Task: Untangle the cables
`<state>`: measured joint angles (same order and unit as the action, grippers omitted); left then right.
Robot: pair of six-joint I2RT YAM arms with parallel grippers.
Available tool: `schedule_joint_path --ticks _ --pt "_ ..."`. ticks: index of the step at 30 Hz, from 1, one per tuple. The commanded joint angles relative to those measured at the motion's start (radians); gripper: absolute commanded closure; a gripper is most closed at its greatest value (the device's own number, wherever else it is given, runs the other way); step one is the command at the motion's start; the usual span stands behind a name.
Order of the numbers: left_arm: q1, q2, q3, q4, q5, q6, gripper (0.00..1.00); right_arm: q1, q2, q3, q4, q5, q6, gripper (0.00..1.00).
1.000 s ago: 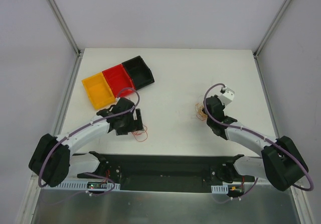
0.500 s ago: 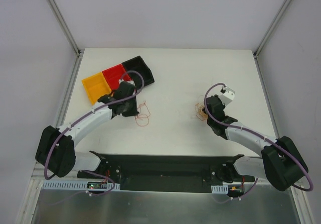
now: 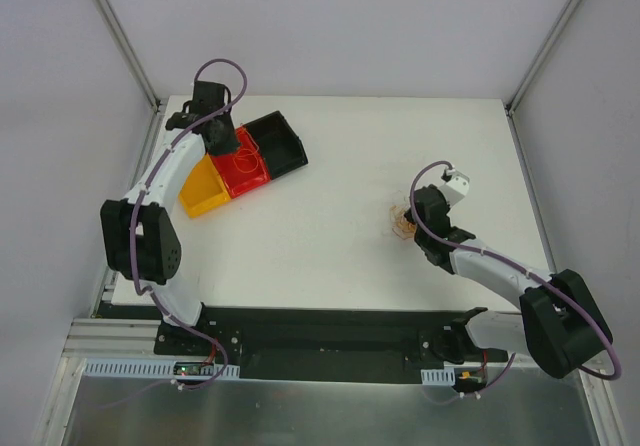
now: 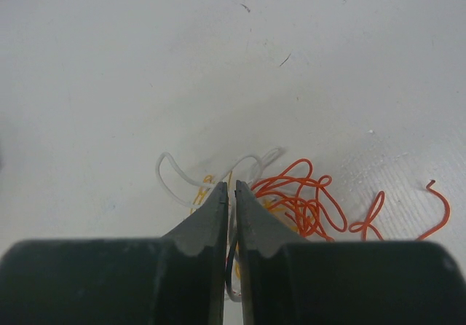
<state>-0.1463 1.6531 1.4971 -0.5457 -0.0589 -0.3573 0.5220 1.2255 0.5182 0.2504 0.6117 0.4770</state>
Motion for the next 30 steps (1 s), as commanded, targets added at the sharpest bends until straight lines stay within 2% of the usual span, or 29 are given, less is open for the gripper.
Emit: schedule_joint_path --ticks 1,2,6,7,9,11,13,18,23,27,30 --pt "0.016 0.109 0.095 -0.092 -0.031 0.011 1.00 -0.017 -0.001 0.039 0.030 -0.009 -0.017 0.89" --pt "0.016 0.122 0.097 -0.092 -0.050 0.008 1.00 -0.020 -0.003 0.039 0.032 -0.009 -0.018 0.89" --pt "0.025 0.140 0.106 -0.094 -0.032 0.023 0.42 -0.027 -0.003 0.045 0.032 -0.042 -0.043 0.87" --pt "0.025 0.133 0.103 -0.094 -0.032 0.023 0.32 -0.027 -0.003 0.049 0.032 -0.065 -0.060 0.85" --pt "0.025 0.100 0.085 -0.089 -0.036 0.026 0.22 -0.024 -0.009 0.057 0.029 -0.107 -0.095 0.81" --pt "0.025 0.057 0.049 -0.076 -0.012 0.035 0.21 -0.022 -0.029 0.052 0.004 -0.118 -0.091 0.78" --pt "0.025 0.021 0.008 -0.051 0.057 0.046 0.24 -0.020 -0.053 0.020 -0.002 -0.115 -0.061 0.74" --pt "-0.015 0.005 -0.011 -0.022 0.365 0.072 0.28 -0.022 -0.054 -0.009 -0.008 -0.084 0.014 0.59" --pt "-0.148 0.002 -0.034 0.009 0.507 0.086 0.27 -0.022 0.021 0.058 -0.114 -0.115 0.071 0.59" --pt "-0.252 0.033 -0.035 0.018 0.586 0.084 0.26 -0.027 0.060 0.098 -0.189 -0.072 0.120 0.60" --pt "-0.311 0.060 -0.044 0.033 0.649 0.077 0.25 -0.068 0.130 0.144 -0.233 -0.131 0.147 0.60"
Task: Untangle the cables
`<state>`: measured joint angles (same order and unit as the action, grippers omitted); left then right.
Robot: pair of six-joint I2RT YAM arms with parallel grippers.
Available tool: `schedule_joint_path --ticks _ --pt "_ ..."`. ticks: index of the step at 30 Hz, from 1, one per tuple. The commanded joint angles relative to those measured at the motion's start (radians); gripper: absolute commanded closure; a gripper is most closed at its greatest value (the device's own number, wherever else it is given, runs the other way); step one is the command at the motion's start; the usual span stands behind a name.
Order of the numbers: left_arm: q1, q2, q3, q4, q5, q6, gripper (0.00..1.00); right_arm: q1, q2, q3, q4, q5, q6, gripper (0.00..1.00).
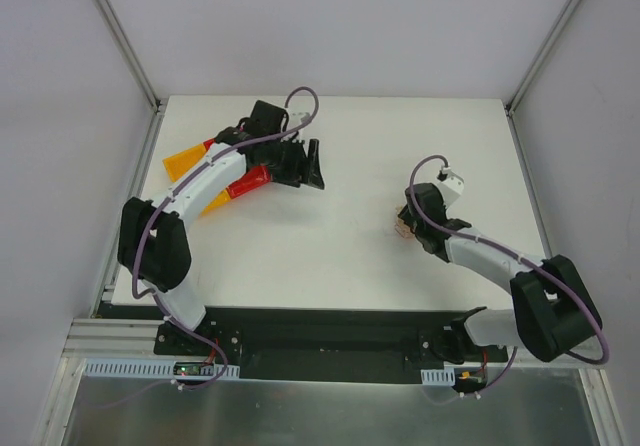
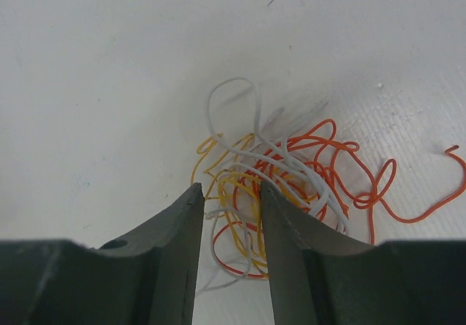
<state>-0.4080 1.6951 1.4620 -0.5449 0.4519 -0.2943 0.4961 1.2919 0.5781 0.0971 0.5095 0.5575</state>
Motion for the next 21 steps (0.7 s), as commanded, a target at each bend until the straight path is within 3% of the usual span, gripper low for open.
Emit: schedule_joint_path --ticks 1,6,7,9,15,18,21 --pt "-0.069 0.032 -0.009 0.034 0.160 0.012 0.26 -0.062 0.101 0.104 -0.092 -0.069 0.068 0.60" --pt "-0.132 0.066 -0.006 0.037 0.192 0.012 0.30 -0.076 0.262 0.267 -0.092 -0.408 -0.105 0.66" --pt "-0.135 0.067 -0.006 0.037 0.191 0.011 0.30 -0.064 0.283 0.282 -0.073 -0.531 -0.146 0.66" --pt "-0.135 0.066 -0.008 0.039 0.183 0.012 0.32 -0.025 0.287 0.269 0.019 -0.630 -0.188 0.67" --pt "-0.137 0.080 -0.020 0.053 0.177 0.007 0.38 0.036 0.286 0.082 0.620 -0.877 -0.075 0.65" --pt "-0.138 0.095 -0.019 0.056 0.179 0.006 0.40 0.035 0.248 0.025 0.781 -0.905 -0.051 0.61" --pt "-0.143 0.113 -0.019 0.054 0.188 0.009 0.35 0.029 0.166 -0.073 0.887 -0.827 -0.057 0.56"
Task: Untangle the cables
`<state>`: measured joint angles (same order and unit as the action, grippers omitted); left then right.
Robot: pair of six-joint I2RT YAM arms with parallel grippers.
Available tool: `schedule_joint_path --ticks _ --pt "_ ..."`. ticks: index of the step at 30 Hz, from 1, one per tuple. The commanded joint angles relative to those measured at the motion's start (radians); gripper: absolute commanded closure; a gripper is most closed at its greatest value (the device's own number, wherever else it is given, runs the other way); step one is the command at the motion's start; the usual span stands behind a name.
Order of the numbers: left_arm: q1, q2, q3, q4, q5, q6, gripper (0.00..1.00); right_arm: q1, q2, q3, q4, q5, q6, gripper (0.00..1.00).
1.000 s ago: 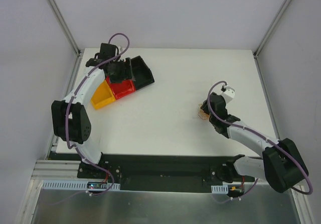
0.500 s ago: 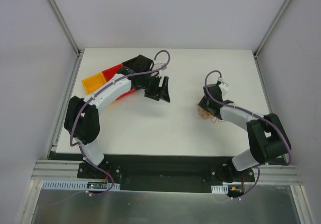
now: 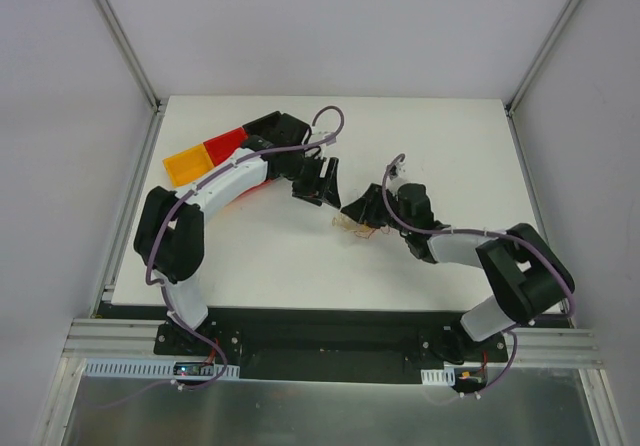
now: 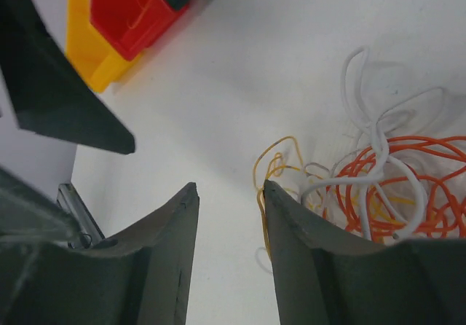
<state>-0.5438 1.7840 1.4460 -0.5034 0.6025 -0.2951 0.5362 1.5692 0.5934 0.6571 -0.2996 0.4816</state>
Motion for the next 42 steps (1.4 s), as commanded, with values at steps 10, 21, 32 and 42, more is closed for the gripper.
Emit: schedule_joint_path --ticks 10,21,32,42 --pt "-0.093 0.127 0.014 0.012 0.045 0.008 0.33 -0.056 -0.314 -0.158 -0.056 0.395 0.011 0.52" --pt "-0.185 0.201 0.039 -0.035 -0.104 0.036 0.41 -0.062 -0.221 -0.113 -0.019 0.264 0.003 0.55" --pt "-0.232 0.268 0.082 -0.011 -0.216 0.043 0.59 -0.051 -0.190 -0.113 0.015 0.247 0.011 0.56" --pt "-0.258 0.183 0.063 -0.006 -0.328 0.068 1.00 -0.016 -0.135 -0.057 -0.069 0.283 0.005 0.54"
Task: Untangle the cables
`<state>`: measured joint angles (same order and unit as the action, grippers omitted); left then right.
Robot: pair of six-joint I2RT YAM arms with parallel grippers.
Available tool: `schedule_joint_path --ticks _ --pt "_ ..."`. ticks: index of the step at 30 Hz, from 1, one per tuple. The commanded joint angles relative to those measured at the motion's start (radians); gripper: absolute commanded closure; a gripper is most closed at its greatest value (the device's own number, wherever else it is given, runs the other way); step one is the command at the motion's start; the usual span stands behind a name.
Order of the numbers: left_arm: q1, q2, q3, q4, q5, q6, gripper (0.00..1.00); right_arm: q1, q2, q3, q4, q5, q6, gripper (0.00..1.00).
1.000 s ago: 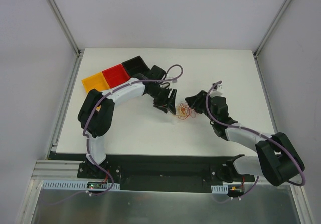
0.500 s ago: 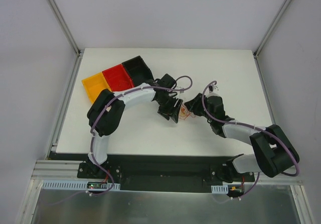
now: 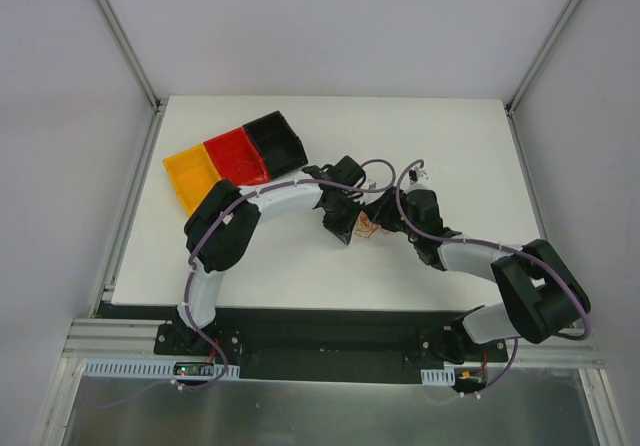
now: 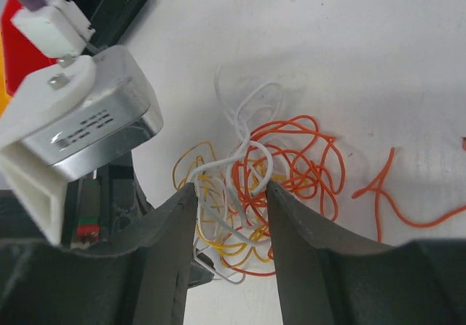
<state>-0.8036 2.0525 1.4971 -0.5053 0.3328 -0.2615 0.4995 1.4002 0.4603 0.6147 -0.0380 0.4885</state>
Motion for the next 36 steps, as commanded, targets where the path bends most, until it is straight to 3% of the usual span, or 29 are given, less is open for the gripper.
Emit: schedule_joint_path --ticks 1,4,8,13,17,20,28,36 --pt "0.001 -0.103 0.008 -0.006 -0.054 0.036 1.00 0.025 0.048 0.101 -0.059 0.017 -0.008 0.51" --pt "0.001 -0.164 -0.014 0.004 -0.012 0.034 1.00 0.042 0.080 0.141 -0.096 0.015 -0.019 0.45" --pt "0.001 -0.251 -0.057 0.022 -0.006 0.012 1.00 0.042 0.135 0.162 -0.109 0.030 0.027 0.46" --pt "0.003 -0.380 -0.087 0.030 -0.001 -0.065 1.00 0.040 0.178 0.189 -0.135 0.032 0.062 0.62" --pt "0.003 -0.552 -0.146 0.050 -0.072 -0.130 1.00 0.027 0.212 0.210 -0.155 0.065 0.082 0.89" --pt "0.003 -0.702 -0.179 0.048 -0.124 -0.145 1.00 0.005 0.217 0.209 -0.161 0.073 0.102 0.98" --pt "0.003 -1.095 -0.207 -0.028 -0.316 -0.145 1.00 -0.049 0.204 0.179 -0.161 0.090 0.151 0.99" --pt "0.003 -1.296 -0.019 -0.168 -0.380 -0.133 1.00 -0.064 0.166 0.107 -0.096 0.136 0.203 0.99"
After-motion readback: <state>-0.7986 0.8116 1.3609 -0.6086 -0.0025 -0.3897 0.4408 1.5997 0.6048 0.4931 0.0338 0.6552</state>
